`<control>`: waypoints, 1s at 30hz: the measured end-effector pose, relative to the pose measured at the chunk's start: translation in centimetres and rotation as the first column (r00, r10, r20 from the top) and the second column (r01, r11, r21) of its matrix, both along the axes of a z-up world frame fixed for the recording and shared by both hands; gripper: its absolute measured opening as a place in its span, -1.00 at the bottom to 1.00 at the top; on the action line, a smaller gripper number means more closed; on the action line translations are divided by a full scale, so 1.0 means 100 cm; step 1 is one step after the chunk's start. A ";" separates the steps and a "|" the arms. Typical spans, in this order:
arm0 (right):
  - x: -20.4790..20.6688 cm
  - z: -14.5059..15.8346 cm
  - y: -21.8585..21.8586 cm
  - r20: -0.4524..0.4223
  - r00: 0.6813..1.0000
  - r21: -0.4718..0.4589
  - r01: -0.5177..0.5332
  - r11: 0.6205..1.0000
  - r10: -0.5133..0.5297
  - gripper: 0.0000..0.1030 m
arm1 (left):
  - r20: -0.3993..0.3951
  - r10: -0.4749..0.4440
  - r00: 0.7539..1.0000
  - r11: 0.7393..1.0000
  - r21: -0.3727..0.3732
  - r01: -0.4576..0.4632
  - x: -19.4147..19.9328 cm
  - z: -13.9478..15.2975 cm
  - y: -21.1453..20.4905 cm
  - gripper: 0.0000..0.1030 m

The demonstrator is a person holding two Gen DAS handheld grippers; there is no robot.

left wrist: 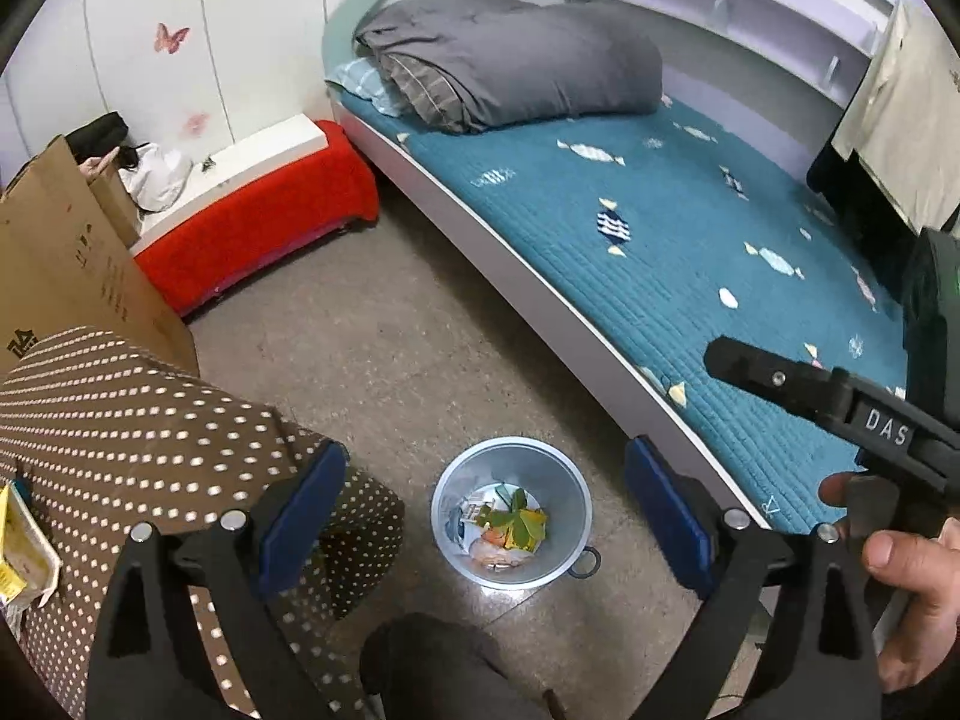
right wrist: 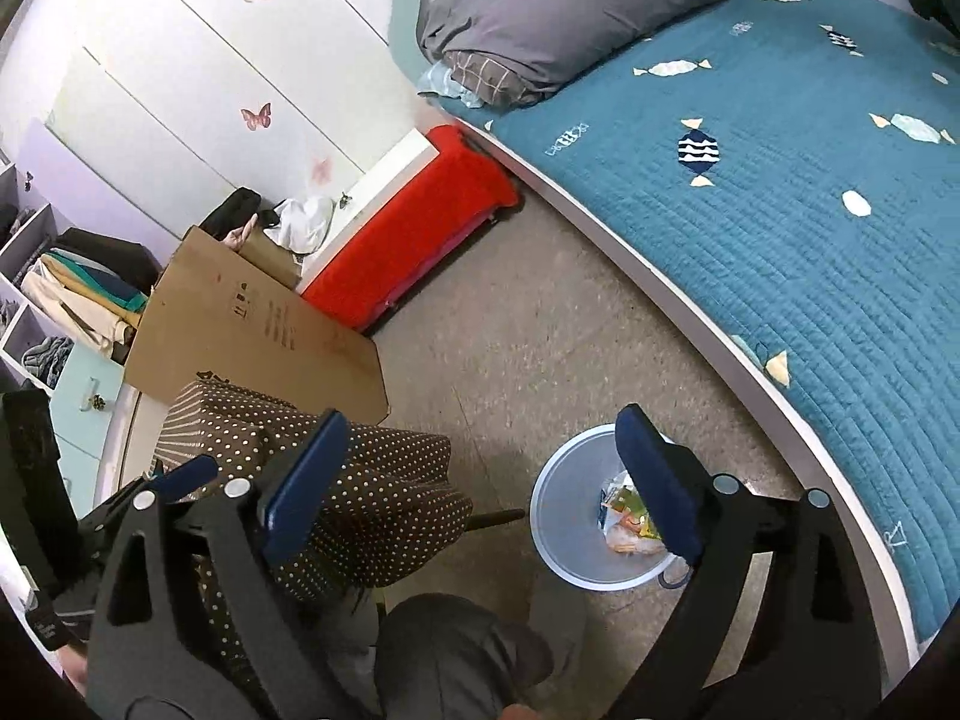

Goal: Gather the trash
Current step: 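Move both open tools back over the table toward the remaining trash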

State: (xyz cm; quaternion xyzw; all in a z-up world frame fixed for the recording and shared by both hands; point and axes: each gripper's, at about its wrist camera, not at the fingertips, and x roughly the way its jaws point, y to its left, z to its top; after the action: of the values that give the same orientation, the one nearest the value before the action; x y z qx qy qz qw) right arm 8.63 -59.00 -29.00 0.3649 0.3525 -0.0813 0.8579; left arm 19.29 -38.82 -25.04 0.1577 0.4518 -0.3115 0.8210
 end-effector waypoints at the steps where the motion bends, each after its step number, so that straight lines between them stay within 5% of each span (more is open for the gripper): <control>1: -0.001 0.002 0.004 0.001 1.000 -0.008 -0.002 1.000 0.002 0.83 | 0.010 0.007 1.000 1.000 -0.006 -0.006 -0.001 0.005 0.003 0.79; 16: 0.008 0.056 0.056 0.045 0.994 -0.098 -0.091 0.991 0.096 0.88 | 0.132 0.061 0.989 0.992 -0.118 -0.046 -0.029 0.072 0.066 0.81; 30: 0.030 0.106 0.133 0.081 0.968 -0.193 -0.221 0.956 0.240 0.88 | 0.191 0.188 0.963 0.971 -0.186 -0.153 -0.033 0.097 0.152 0.81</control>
State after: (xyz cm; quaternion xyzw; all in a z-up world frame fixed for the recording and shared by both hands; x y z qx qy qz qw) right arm 11.62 -45.75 -18.43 0.2448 0.3389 0.0062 0.9084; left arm 16.00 -23.63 -15.31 0.0795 0.3475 -0.2586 0.8978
